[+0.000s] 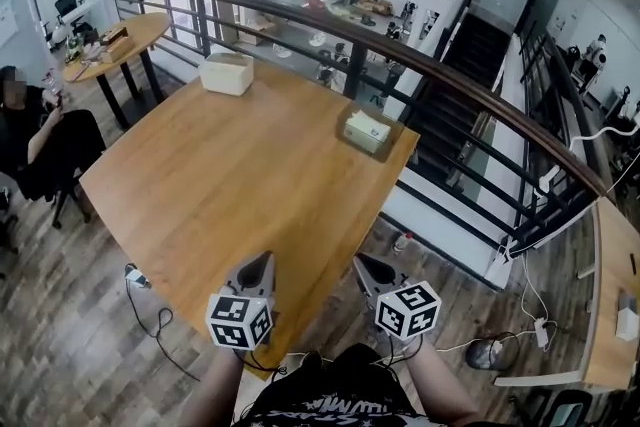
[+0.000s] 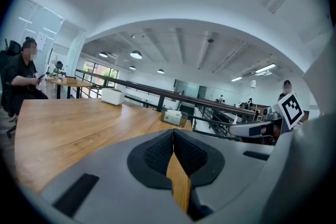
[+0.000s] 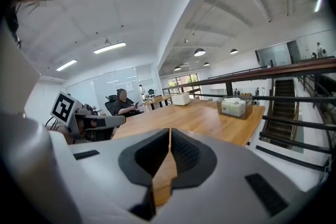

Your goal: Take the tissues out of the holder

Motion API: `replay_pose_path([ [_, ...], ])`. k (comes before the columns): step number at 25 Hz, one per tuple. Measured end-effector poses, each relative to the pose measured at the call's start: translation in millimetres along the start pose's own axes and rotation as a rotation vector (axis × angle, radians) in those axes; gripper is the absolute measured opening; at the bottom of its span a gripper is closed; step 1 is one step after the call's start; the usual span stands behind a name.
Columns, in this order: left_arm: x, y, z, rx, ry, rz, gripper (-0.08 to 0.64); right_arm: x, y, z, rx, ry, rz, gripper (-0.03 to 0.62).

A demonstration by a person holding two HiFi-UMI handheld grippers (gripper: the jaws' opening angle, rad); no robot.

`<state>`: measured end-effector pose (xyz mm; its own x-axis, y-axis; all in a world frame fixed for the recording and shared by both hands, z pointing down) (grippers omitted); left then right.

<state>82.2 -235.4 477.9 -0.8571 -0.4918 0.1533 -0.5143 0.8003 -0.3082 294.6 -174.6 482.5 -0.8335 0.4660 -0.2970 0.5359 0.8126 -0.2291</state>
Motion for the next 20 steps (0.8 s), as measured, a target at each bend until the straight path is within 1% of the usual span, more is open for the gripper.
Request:
replay_pose_path([
  [4,7,-5,5,-0.007,0.016,0.025,0.014,-3,-11,2,0.011,0.005,0.027,0.018],
  [8,15,-20,14,-0.036,0.024,0.059,0.014,-20,-29,11,0.006,0.024,0.054,0.018],
  [13,20,-45,28,-0.061,0.029,0.107,0.014,-59,-52,27,-0.013,0.004,0.064,0.018],
  [17,12,-71,42,-0.068,0.000,0.126,0.014,-93,-62,44,-0.024,0.000,0.072,0.018],
  [20,8,-98,52,-0.073,-0.001,0.129,0.014,-123,-72,54,-0.017,-0.010,0.071,0.018],
])
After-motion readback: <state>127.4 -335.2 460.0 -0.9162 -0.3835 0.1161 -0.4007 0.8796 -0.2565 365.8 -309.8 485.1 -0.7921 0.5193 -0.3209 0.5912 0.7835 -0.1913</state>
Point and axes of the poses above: the fingertips, and each gripper's own axes: y backward along the fingers, x to its left, z out of its top, the point moved 5 cm from there along y, backward along the fingers, and after that the axes turned 12 degrees about z, right-handed, at the moved point
